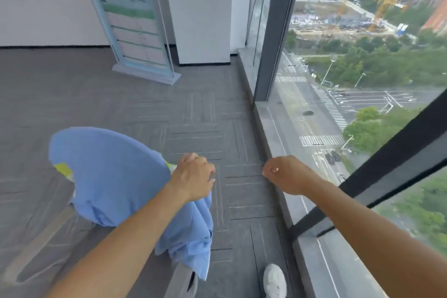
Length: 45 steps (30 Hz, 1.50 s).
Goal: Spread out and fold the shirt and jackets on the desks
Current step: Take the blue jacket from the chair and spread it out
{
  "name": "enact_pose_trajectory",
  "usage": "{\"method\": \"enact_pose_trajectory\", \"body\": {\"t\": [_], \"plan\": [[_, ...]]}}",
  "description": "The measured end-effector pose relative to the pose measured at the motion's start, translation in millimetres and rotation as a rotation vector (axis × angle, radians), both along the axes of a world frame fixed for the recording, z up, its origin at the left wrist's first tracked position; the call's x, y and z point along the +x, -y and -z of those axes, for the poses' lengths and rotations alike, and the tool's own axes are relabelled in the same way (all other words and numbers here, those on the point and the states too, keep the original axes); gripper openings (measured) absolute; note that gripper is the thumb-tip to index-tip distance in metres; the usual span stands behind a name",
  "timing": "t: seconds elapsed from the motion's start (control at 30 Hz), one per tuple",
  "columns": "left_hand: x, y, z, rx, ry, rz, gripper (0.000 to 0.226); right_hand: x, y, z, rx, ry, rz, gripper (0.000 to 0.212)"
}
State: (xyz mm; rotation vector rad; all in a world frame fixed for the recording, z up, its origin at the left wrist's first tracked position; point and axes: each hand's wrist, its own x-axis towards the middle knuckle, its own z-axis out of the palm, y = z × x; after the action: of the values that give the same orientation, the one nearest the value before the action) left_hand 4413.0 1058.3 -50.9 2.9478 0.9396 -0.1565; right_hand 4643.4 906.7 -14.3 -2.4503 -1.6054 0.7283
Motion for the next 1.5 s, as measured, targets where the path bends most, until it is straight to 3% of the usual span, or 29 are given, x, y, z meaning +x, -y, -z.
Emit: {"method": "enact_pose_trajectory", "body": {"t": [0.1,0.23,0.37,0.5,0.63,0.73,0.87,0.97,1.1,1.17,1.23,1.33,1.5], "plan": [[1,-27,-6,0.135,-0.093,-0.164,0.038,22,-55,5,0.005,0.000,-0.171,0.021],[-1,-42,-12,0.023,-0.285,-0.428,0.055,42,-126,13,0.008,-0.013,-0.372,0.023],[-9,-38,-1,-0.045,-0.469,-0.495,0.064,36,-188,26,-0.037,-0.051,-0.562,0.020],[3,-46,2,-0.055,-0.497,-0.581,0.023,13,-257,42,-0.116,-0.043,-0.782,0.019],[2,-63,10,-0.079,-0.495,-0.636,0.005,-21,-319,52,-0.112,-0.032,-0.927,0.020],[-5,-72,9,-0.172,-0.211,-0.759,0.005,-53,-352,51,-0.123,-0.022,-1.090,0.022],[-7,-81,-26,-0.428,0.610,-1.147,0.025,-86,-391,43,-0.144,-0.061,-1.214,0.026],[-15,-84,-53,-0.333,1.162,-1.454,0.030,-97,-422,44,-0.215,-0.204,-1.327,0.041],[-21,-82,-88,-0.052,1.603,-1.692,0.026,-124,-456,53,-0.191,-0.284,-1.481,0.086],[-13,-76,-107,0.094,1.731,-1.724,0.027,-143,-463,59,-0.160,-0.282,-1.591,0.101],[3,-71,-122,0.234,1.790,-1.770,0.030,-160,-461,66,-0.132,-0.295,-1.682,0.103],[34,-62,-129,0.357,1.750,-1.890,0.043,-172,-457,73,0.011,-0.351,-1.724,0.080],[85,-39,-127,0.327,1.742,-2.000,0.055,-181,-450,68,0.072,-0.413,-1.722,0.046]]}}
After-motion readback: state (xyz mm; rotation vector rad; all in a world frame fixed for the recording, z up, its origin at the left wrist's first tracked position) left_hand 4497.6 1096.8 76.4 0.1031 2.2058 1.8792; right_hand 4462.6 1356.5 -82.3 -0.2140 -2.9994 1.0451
